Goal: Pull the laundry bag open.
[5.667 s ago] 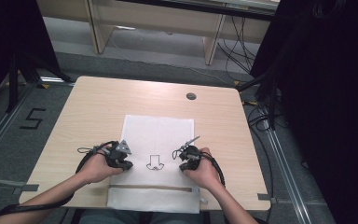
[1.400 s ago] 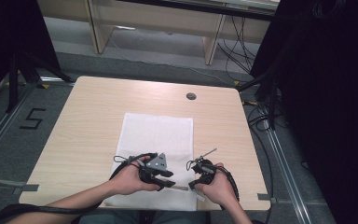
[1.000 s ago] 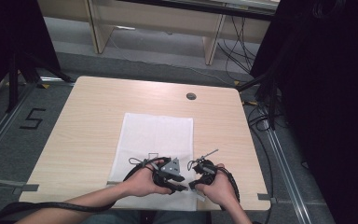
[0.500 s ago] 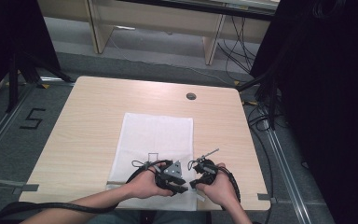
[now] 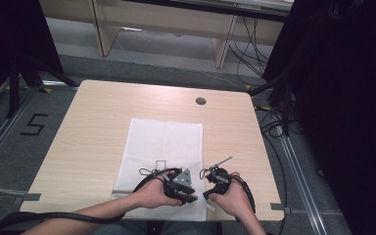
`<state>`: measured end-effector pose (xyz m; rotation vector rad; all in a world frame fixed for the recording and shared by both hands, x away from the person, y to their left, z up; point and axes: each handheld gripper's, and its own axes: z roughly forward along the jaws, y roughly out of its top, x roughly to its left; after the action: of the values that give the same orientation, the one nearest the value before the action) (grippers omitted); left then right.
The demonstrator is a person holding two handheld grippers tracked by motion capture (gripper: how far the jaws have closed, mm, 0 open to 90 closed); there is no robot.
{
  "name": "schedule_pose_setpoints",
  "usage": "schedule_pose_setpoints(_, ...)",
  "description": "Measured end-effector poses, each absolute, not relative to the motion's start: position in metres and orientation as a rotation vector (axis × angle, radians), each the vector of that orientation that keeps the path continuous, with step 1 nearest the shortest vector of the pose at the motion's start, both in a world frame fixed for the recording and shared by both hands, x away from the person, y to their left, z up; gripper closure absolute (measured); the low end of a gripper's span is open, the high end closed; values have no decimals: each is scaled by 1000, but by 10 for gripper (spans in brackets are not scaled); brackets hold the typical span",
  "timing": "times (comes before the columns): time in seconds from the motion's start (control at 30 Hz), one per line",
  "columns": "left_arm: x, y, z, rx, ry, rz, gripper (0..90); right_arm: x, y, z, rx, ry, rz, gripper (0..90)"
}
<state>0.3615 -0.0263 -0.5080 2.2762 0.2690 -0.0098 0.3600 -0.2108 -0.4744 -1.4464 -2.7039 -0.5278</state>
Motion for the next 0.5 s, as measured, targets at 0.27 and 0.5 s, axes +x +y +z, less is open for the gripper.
schedule_pose_setpoints(0.27,362,-31,-505,2272,235,3,683,360,-209,-476,-1451,-2698,-509,900)
schedule_pose_setpoints(0.5,361,-33,-509,2277,246,-5,725,360,-209,-475,-1468,-2691,-499,900)
